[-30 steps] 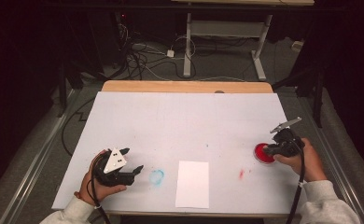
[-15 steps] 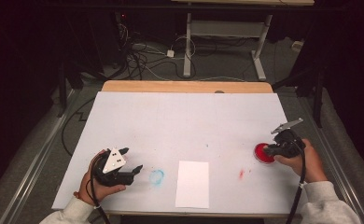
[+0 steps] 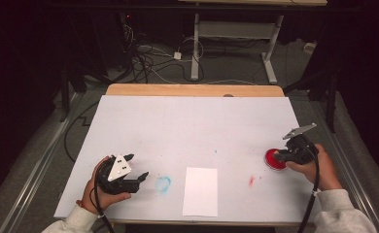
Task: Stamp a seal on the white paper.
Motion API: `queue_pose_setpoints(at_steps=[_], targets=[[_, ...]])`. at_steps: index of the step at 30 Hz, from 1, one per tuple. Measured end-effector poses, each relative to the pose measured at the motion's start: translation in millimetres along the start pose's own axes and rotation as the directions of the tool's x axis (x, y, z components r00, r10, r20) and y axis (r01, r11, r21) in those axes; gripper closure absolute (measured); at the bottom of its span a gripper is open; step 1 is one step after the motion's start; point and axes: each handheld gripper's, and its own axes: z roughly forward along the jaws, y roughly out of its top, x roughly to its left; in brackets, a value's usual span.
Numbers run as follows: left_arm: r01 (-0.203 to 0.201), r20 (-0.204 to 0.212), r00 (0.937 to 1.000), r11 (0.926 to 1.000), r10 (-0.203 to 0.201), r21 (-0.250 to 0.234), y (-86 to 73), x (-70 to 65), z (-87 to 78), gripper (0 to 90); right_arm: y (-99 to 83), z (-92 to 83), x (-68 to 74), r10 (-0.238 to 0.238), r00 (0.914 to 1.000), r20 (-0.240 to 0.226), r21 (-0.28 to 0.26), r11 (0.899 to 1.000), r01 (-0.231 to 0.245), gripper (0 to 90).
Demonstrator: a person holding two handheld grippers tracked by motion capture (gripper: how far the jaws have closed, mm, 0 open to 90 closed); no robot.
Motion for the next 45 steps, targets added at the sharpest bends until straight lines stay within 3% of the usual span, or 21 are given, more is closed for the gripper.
queue_pose_setpoints(at_steps=[6, 13, 17, 19, 21, 22, 28, 29, 36, 41, 45], targets=[[-0.011, 0.000, 0.9999, 0.9999, 0.011, 0.008, 0.7, -2.8, -0.3, 23.2, 1.4, -13.1, 4.2, 0.001, 1.0000, 0.010, -0.067, 0.998, 0.000, 76.0], [-0.004, -0.010, 0.9999, 1.0000, 0.004, 0.003, 0.2, -2.7, -1.9, 23.1, 7.1, -33.1, 12.0, -0.015, 0.9999, 0.000, -0.155, 0.988, 0.015, 75.9], [-0.003, -0.010, 0.9999, 1.0000, 0.003, 0.004, -0.4, -2.2, -1.6, 23.2, 13.3, -43.9, 24.9, -0.064, 0.9979, -0.011, -0.194, 0.979, 0.061, 75.9], [0.000, -0.011, 0.9999, 1.0000, 0.000, 0.002, -0.5, -1.9, -1.8, 23.1, 19.3, -49.4, 37.2, -0.104, 0.9944, -0.018, -0.221, 0.970, 0.098, 75.9], [-0.001, -0.012, 0.9999, 1.0000, 0.001, 0.002, -0.5, -2.0, -2.0, 23.1, 21.3, -50.7, 41.2, -0.122, 0.9923, -0.023, -0.224, 0.968, 0.114, 75.9], [-0.004, -0.014, 0.9999, 1.0000, 0.004, 0.004, -0.5, -2.2, -2.2, 23.1, 24.5, -52.5, 49.1, -0.143, 0.9895, -0.020, -0.243, 0.961, 0.134, 75.9], [0.008, -0.035, 0.9994, 1.0000, -0.008, -0.004, -1.1, -0.5, -3.4, 23.1, 31.2, -56.8, 65.6, -0.187, 0.9820, -0.030, -0.281, 0.944, 0.171, 76.0], [0.007, -0.034, 0.9994, 1.0000, -0.007, -0.002, -1.2, -0.6, -3.1, 23.1, 34.2, -56.9, 72.1, -0.204, 0.9783, -0.034, -0.294, 0.937, 0.186, 75.9], [0.001, -0.026, 0.9997, 1.0000, -0.001, 0.002, -1.1, -1.4, -2.7, 23.1, 41.7, -52.4, 87.2, -0.241, 0.9686, -0.061, -0.308, 0.928, 0.211, 75.9], [0.007, -0.026, 0.9996, 1.0000, -0.007, -0.004, -1.5, -0.9, -3.4, 23.1, 46.9, -45.2, 97.7, -0.252, 0.9645, -0.079, -0.305, 0.927, 0.217, 75.9], [0.006, -0.025, 0.9997, 1.0000, -0.006, -0.001, -1.6, -1.1, -2.7, 23.1, 52.3, -40.9, 109.4, -0.289, 0.9519, -0.102, -0.310, 0.918, 0.246, 75.9]])
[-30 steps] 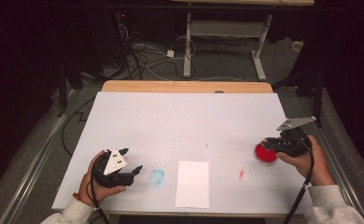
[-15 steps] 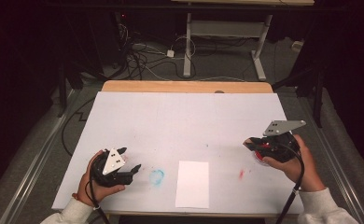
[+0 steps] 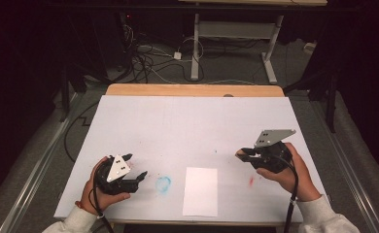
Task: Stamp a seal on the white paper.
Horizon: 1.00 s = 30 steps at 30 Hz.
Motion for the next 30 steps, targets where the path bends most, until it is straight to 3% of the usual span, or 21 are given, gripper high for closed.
queue_pose_setpoints(at_steps=[6, 10, 17, 30], targets=[[0.000, 0.009, 1.0000, 1.0000, 0.000, 0.004, 0.4, -1.1, 0.8, 23.1, 12.0, 12.9, 21.5, -0.053, 0.9966, -0.064, 0.008, 0.999, 0.053, 75.9], [-0.005, 0.004, 1.0000, 1.0000, 0.005, 0.004, 0.4, -1.3, 0.3, 23.1, 21.0, 27.5, 42.5, -0.107, 0.9869, -0.121, 0.028, 0.993, 0.111, 75.9], [-0.005, 0.005, 1.0000, 1.0000, 0.005, 0.005, -0.1, -0.9, 0.4, 23.1, 28.0, 46.1, 60.4, -0.147, 0.9747, -0.169, 0.067, 0.985, 0.160, 75.9], [-0.009, -0.005, 0.9999, 0.9999, 0.009, 0.011, -0.6, -1.3, 0.4, 22.7, 31.4, 73.0, 79.6, -0.194, 0.9535, -0.231, 0.118, 0.967, 0.225, 75.9]])
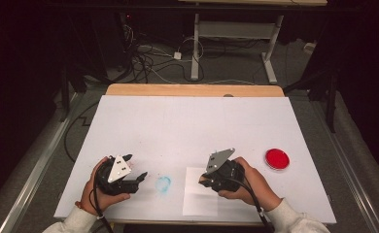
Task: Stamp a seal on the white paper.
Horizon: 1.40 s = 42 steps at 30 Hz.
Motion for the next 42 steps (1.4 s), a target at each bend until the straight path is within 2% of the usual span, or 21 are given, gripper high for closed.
queue_pose_setpoints(at_steps=[5, 14, 16, 19, 21, 22, 25, 31, 42], targets=[[-0.002, -0.001, 1.0000, 1.0000, 0.002, 0.002, -0.1, -0.2, 0.3, 22.7, 1.6, 12.0, 4.6, -0.007, 0.9999, -0.010, 0.048, 0.999, 0.007, 75.9], [-0.004, 0.000, 1.0000, 1.0000, 0.004, 0.007, -0.2, -0.2, 0.6, 22.7, 2.2, 27.4, 3.7, -0.014, 0.9998, -0.012, 0.088, 0.996, 0.015, 75.9], [-0.004, 0.000, 1.0000, 1.0000, 0.004, 0.006, -0.2, -0.4, 0.4, 22.7, 2.2, 30.9, 3.8, -0.020, 0.9998, -0.002, 0.108, 0.994, 0.020, 75.9], [-0.004, 0.001, 1.0000, 1.0000, 0.004, 0.007, -0.3, -0.2, 0.5, 22.7, 2.3, 35.2, 3.8, -0.020, 0.9995, -0.024, 0.129, 0.991, 0.023, 75.9], [-0.005, 0.001, 1.0000, 1.0000, 0.005, 0.008, -0.3, -0.3, 0.6, 22.7, 1.8, 38.9, 4.5, -0.020, 0.9996, -0.021, 0.142, 0.990, 0.023, 75.9], [-0.006, 0.002, 1.0000, 0.9999, 0.006, 0.009, -0.2, -0.4, 0.6, 22.7, 1.2, 41.8, 4.5, -0.022, 0.9995, -0.021, 0.169, 0.985, 0.026, 75.5], [-0.006, 0.002, 1.0000, 1.0000, 0.006, 0.005, 0.0, -0.6, -0.1, 22.7, -2.4, 44.2, 0.1, 0.003, 0.9993, -0.038, 0.159, 0.987, 0.003, 75.5], [-0.010, 0.002, 0.9999, 0.9999, 0.010, 0.006, 0.1, -1.4, -0.9, 22.7, -6.3, 46.9, 3.0, -0.007, 0.9997, -0.022, 0.147, 0.989, 0.010, 75.3], [-0.003, -0.001, 1.0000, 1.0000, 0.003, 0.001, -1.8, -0.4, -2.9, 22.7, -7.1, 47.5, 1.4, -0.010, 0.9992, -0.038, 0.146, 0.989, 0.015, 75.5]])
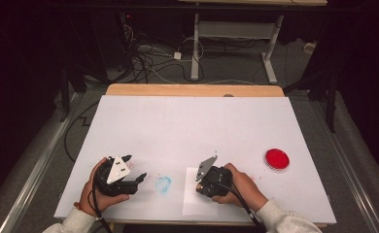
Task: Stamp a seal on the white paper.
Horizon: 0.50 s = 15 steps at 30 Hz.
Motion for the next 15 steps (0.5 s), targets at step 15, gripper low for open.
queue_pose_setpoints(at_steps=[15], targets=[[-0.009, 0.001, 1.0000, 1.0000, 0.009, 0.002, 0.6, -0.6, -0.1, 22.7, 0.9, -0.4, 0.7, -0.010, 0.9999, 0.005, 0.016, 1.000, 0.010, 75.5]])
